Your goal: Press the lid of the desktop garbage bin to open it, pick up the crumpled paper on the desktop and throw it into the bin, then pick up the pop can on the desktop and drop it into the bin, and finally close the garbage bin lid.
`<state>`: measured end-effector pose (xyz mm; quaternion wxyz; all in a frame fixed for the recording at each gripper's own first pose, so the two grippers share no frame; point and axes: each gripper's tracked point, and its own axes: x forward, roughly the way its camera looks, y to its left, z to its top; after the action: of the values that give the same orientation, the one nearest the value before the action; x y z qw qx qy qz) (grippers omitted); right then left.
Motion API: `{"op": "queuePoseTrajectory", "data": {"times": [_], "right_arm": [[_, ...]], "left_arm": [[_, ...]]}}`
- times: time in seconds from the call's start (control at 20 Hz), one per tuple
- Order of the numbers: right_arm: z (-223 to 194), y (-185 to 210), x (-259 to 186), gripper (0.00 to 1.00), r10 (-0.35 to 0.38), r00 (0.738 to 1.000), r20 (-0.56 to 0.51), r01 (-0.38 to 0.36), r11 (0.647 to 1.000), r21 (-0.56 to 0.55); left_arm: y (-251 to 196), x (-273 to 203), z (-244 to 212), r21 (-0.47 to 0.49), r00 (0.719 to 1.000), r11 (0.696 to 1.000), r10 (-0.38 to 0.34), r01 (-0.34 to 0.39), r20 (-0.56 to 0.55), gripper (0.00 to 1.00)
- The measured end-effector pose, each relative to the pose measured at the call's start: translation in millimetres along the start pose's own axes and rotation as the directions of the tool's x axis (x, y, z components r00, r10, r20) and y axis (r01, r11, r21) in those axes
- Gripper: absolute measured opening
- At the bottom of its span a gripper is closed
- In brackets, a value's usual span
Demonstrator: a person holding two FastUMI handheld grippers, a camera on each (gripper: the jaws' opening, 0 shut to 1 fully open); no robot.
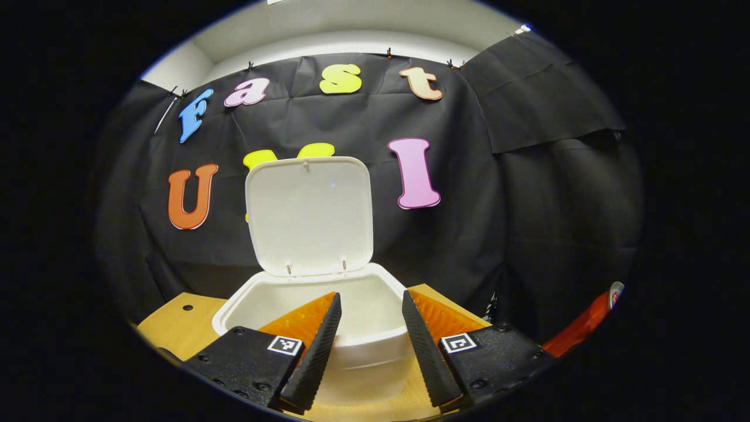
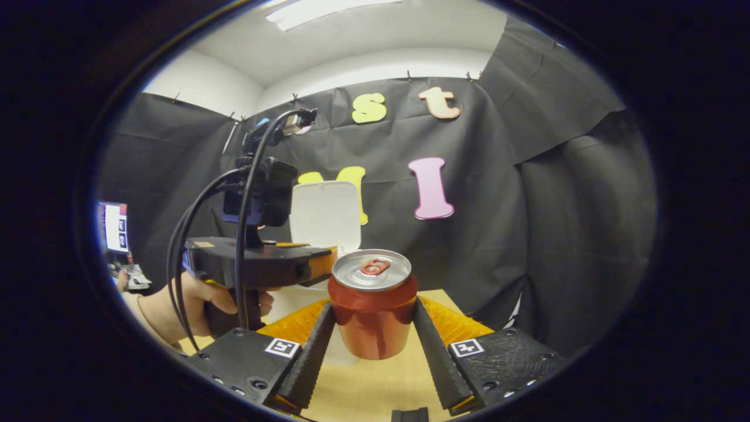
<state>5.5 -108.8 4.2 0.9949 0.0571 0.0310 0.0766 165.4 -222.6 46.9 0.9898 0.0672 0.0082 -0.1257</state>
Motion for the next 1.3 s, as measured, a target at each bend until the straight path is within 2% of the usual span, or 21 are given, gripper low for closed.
{"op": "queuePoseTrajectory", "data": {"times": [0.15,0.3,0.45,0.65,0.75,0.85,1.0,1.15,1.3], "right_arm": [[3,-9,-1,0.77,-0.015,1.0,0.011,0.015,1.0,0.001],[-1,-4,0,0.78,0.001,1.0,0.0,-0.001,1.0,0.012],[-5,-9,5,0.78,-0.027,1.0,-0.009,0.027,1.0,-0.002],[-15,-10,11,0.78,-0.043,0.998,-0.043,0.042,0.999,-0.007],[-16,-11,11,0.78,-0.059,0.997,-0.053,0.059,0.998,-0.005],[-17,-9,11,0.78,-0.059,0.997,-0.056,0.058,0.998,-0.016],[-12,-4,11,0.78,-0.049,0.998,-0.049,0.05,0.999,0.006],[-7,-14,8,0.78,-0.122,0.991,-0.055,0.123,0.992,0.002],[6,-6,0,0.78,-0.15,0.988,-0.044,0.151,0.989,0.014]], "left_arm": [[5,-36,13,0.006,0.994,1.0,0.012,-0.013,0.105,0.74],[25,-68,15,0.024,0.985,0.997,0.072,-0.077,0.159,0.75],[34,-96,3,0.029,0.985,0.995,0.091,-0.096,0.146,0.75],[61,-123,-16,0.039,0.981,0.987,0.15,-0.156,0.122,0.75],[76,-132,-28,0.013,0.979,0.984,0.173,-0.175,0.105,0.76],[81,-134,-40,-0.022,0.984,0.987,0.161,-0.16,0.078,0.77],[103,-140,-48,0.001,0.983,0.985,0.174,-0.175,0.064,0.78],[117,-148,-52,0.011,0.982,0.984,0.176,-0.177,0.072,0.79],[123,-157,-55,-0.019,0.983,0.986,0.165,-0.164,0.085,0.79]]}}
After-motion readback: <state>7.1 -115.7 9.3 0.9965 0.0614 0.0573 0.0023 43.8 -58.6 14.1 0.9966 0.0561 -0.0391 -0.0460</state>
